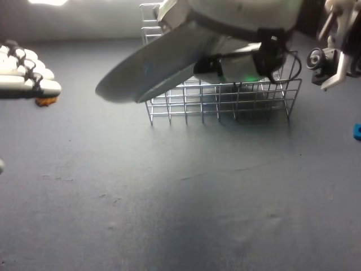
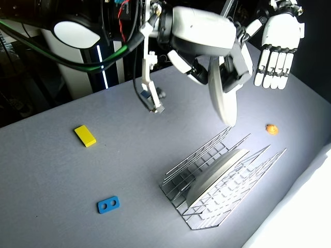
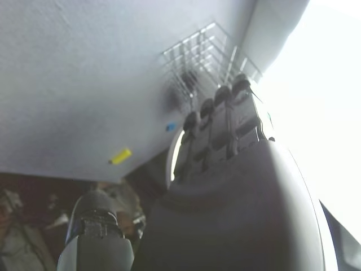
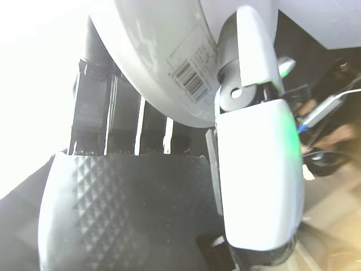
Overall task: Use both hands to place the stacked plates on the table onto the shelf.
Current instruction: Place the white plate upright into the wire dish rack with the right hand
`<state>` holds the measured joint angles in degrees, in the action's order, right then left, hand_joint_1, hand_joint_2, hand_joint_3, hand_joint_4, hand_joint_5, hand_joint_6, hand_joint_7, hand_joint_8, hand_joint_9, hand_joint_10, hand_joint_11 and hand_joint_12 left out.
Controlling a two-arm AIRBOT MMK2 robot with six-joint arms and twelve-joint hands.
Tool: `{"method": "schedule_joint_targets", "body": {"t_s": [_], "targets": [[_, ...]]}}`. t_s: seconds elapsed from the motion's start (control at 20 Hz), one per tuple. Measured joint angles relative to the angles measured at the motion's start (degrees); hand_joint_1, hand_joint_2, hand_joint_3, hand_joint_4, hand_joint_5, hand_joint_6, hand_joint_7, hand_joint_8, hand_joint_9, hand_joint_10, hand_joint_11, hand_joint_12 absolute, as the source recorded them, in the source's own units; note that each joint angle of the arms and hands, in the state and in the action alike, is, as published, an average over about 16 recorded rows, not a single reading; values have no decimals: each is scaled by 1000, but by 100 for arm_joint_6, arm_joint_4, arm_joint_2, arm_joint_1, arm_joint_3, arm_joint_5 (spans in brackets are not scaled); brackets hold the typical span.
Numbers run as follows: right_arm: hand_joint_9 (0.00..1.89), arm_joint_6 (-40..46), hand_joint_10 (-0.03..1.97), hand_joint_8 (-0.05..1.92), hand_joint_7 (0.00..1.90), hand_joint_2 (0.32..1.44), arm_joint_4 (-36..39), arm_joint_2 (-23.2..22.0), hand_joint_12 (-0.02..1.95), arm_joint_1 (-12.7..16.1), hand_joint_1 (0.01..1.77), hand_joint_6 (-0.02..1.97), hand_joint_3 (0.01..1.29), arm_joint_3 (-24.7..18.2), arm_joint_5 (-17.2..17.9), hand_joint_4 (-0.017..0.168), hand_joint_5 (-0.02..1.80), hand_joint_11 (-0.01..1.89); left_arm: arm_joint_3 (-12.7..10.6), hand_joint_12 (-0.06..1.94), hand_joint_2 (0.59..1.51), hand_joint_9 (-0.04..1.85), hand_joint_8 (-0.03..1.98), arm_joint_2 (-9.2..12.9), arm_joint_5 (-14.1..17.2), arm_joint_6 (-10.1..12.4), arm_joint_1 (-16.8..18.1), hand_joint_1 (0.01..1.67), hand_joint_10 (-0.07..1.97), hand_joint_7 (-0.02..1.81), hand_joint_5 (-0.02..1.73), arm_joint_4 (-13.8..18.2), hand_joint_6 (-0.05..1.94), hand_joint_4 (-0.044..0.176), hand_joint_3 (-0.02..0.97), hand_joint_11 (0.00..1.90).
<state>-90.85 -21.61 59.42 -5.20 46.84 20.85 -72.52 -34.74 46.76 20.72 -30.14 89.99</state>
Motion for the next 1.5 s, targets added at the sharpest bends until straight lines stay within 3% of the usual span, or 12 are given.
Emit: {"method": "schedule_joint_targets", "body": {"t_s": [0.3,0.65,1.05,1.5], "targets": [[1070,258,834,1083,995,1028,-722,-15,1380,104,1166,1073,13,255,-74,-2,869,813,-51,14,1058,17,8,3,1050,-83,38,17,6,19,22,83,-2,6,15,14],[1074,449,828,1078,998,1027,-1458,-15,1379,181,1179,1069,14,442,-79,-2,872,822,173,16,1058,17,7,16,2094,-311,299,16,6,18,22,-144,-2,4,15,14],[1067,506,797,1086,988,1030,-2217,-4,1364,214,1187,1091,13,559,-119,-3,860,811,400,16,1056,17,7,-24,2591,-534,778,16,6,17,22,-216,-1,3,15,15],[1064,499,786,1079,994,1047,-2748,74,1367,214,1190,1076,12,719,-291,-7,860,800,208,16,1052,17,8,-82,2959,-541,973,15,6,17,22,44,-1,3,15,14]]}}
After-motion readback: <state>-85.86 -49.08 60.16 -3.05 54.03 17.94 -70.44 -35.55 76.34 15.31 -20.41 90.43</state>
